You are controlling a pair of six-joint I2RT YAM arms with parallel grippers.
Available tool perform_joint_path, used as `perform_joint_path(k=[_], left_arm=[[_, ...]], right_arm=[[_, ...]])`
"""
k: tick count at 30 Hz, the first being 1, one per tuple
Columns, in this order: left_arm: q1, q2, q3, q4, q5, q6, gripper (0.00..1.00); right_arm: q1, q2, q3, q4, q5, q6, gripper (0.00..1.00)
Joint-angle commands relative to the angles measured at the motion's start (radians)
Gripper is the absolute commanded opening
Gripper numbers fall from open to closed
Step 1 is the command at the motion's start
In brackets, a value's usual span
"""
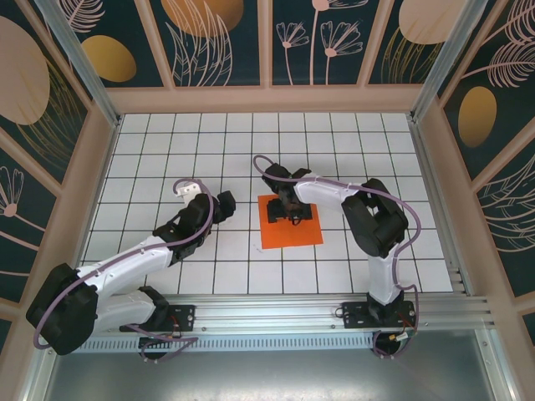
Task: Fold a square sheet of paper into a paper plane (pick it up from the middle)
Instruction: Fold the square sheet of paper in half at the center of the table.
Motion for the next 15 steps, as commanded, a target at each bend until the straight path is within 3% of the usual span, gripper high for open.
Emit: perform_joint_path(k=[1,8,15], left_arm=[[0.005,0.006,0.002,-0.024,0.009,-0.011,0.99],[0.006,0.019,0.013,-0.031,0.017,-0.014,0.99],[0.006,0.024,0.024,-0.041,0.013,-0.016,0.98]], right_arm=[[0.007,0.045,-0.027,-0.031,0.032,-0.004,0.83],[0.008,-0.001,-0.001,-0.036,0.026,-0.009,0.74],[0.007,-0.091,0.031,-0.038,0.007,-0.003,0.53]])
